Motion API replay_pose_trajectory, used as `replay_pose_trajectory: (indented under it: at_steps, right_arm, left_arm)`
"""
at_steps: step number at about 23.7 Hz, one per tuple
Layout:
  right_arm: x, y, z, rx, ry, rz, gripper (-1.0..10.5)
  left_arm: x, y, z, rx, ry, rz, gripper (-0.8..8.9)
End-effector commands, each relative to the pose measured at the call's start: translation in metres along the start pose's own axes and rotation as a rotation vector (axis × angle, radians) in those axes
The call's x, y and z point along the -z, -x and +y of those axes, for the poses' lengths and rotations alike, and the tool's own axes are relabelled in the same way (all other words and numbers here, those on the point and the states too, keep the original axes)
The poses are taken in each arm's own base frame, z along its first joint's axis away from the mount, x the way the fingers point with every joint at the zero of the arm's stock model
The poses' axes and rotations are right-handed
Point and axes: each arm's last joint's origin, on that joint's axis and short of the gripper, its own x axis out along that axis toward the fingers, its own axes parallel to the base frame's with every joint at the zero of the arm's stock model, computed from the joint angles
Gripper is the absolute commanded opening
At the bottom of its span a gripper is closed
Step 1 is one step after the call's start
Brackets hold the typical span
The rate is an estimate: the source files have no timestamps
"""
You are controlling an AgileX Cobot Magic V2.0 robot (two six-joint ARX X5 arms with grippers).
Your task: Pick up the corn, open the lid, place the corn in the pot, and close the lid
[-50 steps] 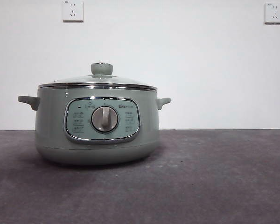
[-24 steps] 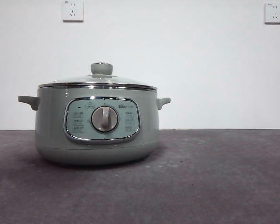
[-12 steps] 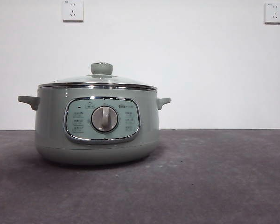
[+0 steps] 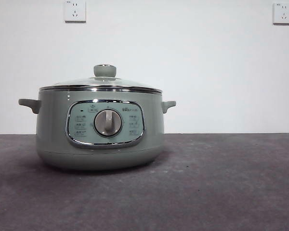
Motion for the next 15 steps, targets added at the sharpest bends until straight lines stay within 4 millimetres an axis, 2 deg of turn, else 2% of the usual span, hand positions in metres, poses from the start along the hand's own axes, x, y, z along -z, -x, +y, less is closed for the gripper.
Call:
replay_pose_trajectory:
  at_steps: [1,15]
  right_arm:
    - [0.0035,-0.0015,-0.0010,0.018,0.007,0.031,0.0]
    - [0.0034,-0.0014,-0.0015,0.036,0.008,0.027,0.0]
  left_arm:
    - [0.0011,-0.0014,0.0004,0.005,-0.001,0.003,-0.04]
    - [-0.0028,-0.0030,0.0016,-0.015,-0.002,-0.025,-0.01]
